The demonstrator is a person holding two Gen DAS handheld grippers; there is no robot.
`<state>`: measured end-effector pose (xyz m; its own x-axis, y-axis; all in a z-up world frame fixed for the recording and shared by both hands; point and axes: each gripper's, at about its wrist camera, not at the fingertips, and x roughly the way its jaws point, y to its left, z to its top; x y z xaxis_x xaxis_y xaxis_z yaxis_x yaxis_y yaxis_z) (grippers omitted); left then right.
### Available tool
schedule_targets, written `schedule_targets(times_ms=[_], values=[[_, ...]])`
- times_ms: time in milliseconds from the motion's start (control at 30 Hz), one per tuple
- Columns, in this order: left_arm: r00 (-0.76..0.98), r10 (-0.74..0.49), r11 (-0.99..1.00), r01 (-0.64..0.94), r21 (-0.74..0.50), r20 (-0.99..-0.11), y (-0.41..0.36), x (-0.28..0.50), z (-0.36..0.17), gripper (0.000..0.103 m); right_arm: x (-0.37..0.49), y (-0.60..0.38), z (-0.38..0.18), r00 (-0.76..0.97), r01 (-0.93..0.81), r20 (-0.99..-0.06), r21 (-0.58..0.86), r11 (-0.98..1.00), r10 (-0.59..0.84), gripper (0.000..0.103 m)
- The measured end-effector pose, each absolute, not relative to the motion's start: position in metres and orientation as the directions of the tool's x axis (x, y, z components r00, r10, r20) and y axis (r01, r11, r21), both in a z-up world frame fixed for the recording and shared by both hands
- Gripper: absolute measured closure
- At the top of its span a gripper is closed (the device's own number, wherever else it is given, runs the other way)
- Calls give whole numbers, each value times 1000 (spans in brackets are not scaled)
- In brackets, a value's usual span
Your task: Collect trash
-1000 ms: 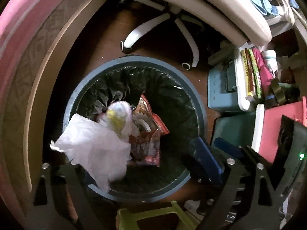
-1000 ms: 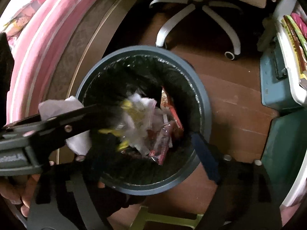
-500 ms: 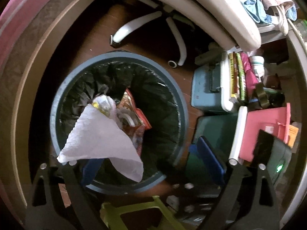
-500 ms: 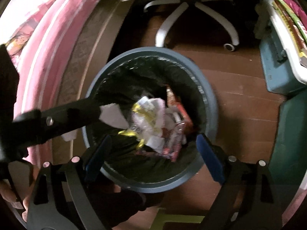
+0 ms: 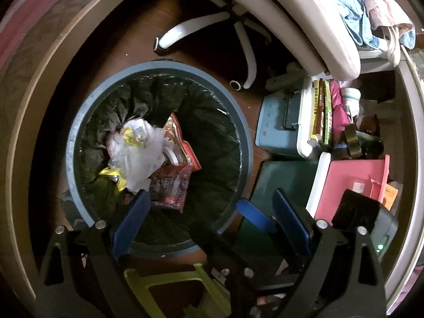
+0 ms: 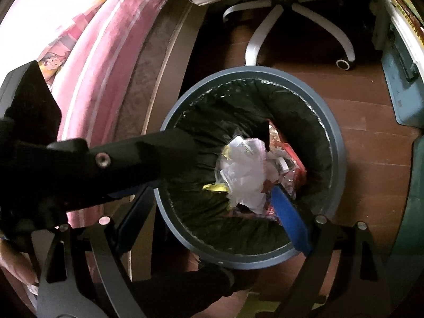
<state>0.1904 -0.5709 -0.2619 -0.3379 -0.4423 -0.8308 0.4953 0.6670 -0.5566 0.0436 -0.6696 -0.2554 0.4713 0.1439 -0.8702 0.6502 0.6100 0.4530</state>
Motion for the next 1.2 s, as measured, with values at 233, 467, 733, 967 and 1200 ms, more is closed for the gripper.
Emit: schedule_targets(times_ms=[233, 467, 733, 967, 1200], values=[[-302, -439, 680, 504, -533, -846, -556, 194, -250, 13, 38, -674, -242, 456, 668, -882, 424, 612, 113, 14], [-221, -495, 668, 522, -530, -840, -527, 195, -206, 12, 45, -663, -202, 482, 620, -873, 397, 677, 70, 14], [-58, -591, 679, 504, -535, -805, -457, 199, -128, 12, 63, -610, -119, 543, 504, -840, 326, 800, 0, 14], [125, -670, 685, 485, -544, -732, -372, 199, -43, 12, 78, -543, -40, 632, 377, -775, 289, 880, -16, 14], [356, -651, 751, 434, -499, -670, -254, 184, 27, 12, 99, -447, 18, 691, 160, -720, 235, 959, 61, 13]])
